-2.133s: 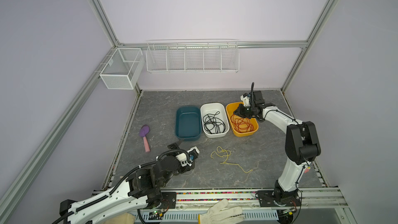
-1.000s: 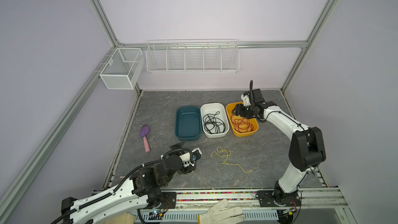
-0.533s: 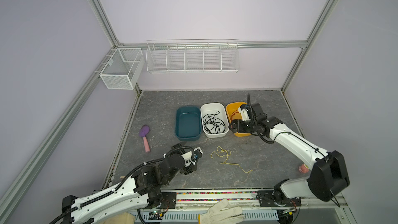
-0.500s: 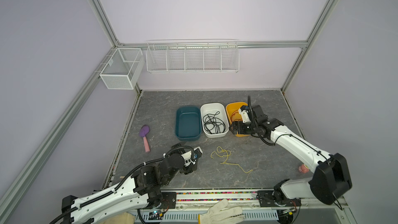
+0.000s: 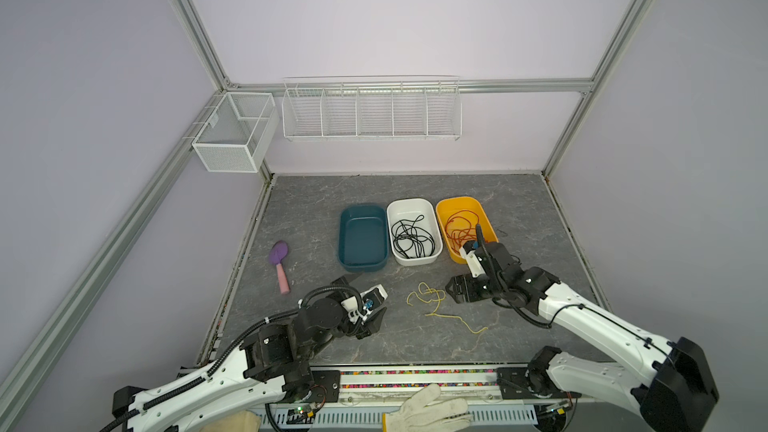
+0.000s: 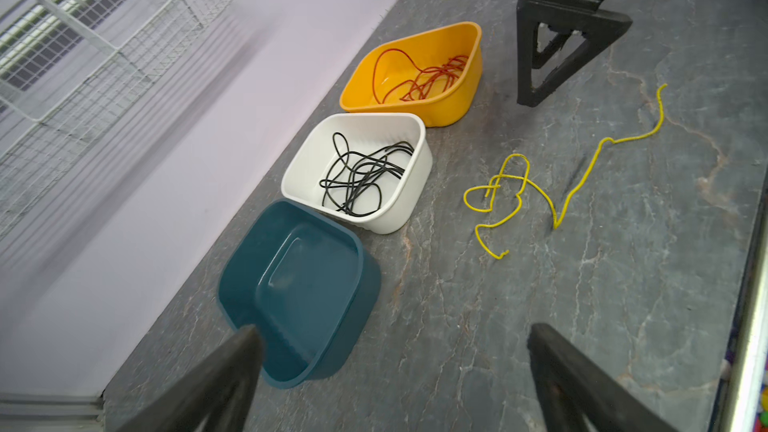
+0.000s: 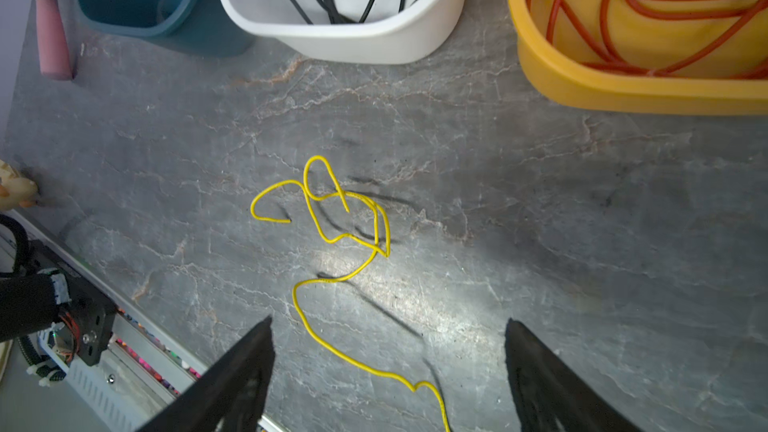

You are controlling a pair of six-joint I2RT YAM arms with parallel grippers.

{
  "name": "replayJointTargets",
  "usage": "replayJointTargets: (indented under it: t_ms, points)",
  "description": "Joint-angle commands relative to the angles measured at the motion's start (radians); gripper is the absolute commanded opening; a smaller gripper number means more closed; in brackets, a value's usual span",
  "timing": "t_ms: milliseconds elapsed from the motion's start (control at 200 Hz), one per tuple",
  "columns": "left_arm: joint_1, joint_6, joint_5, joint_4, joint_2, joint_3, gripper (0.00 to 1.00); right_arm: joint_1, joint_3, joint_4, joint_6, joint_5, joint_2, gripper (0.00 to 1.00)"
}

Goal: Untangle the cables
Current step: 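Move the right gripper down to the yellow wire tangle on the table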

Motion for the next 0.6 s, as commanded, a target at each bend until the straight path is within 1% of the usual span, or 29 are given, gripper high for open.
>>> replayJointTargets:
  t_ms: [0, 100, 200, 385, 595]
  points:
    - [0.006, 0.045, 0.106, -0.042, 0.076, 0.007, 0.99, 0.03, -0.04, -0.025, 0.013, 0.016, -0.043, 0.88]
    - [0.006, 0.056, 0.147, -0.032, 0.123, 0.009, 0.99, 0.055, -0.065, -0.028, 0.019, 0.017, -0.054, 0.88]
    - [0.006, 0.052, 0.151, 0.003, 0.137, -0.009, 0.99, 0.077, -0.072, -0.044, 0.016, 0.033, -0.038, 0.89]
    - [0.005, 0.015, 0.191, 0.029, 0.116, -0.049, 0.99, 0.109, -0.096, -0.045, 0.009, 0.063, -0.046, 0.94]
    - [0.006, -0.019, 0.218, 0.046, 0.094, -0.073, 1.0, 0.13, -0.098, -0.024, -0.008, 0.056, -0.006, 0.99]
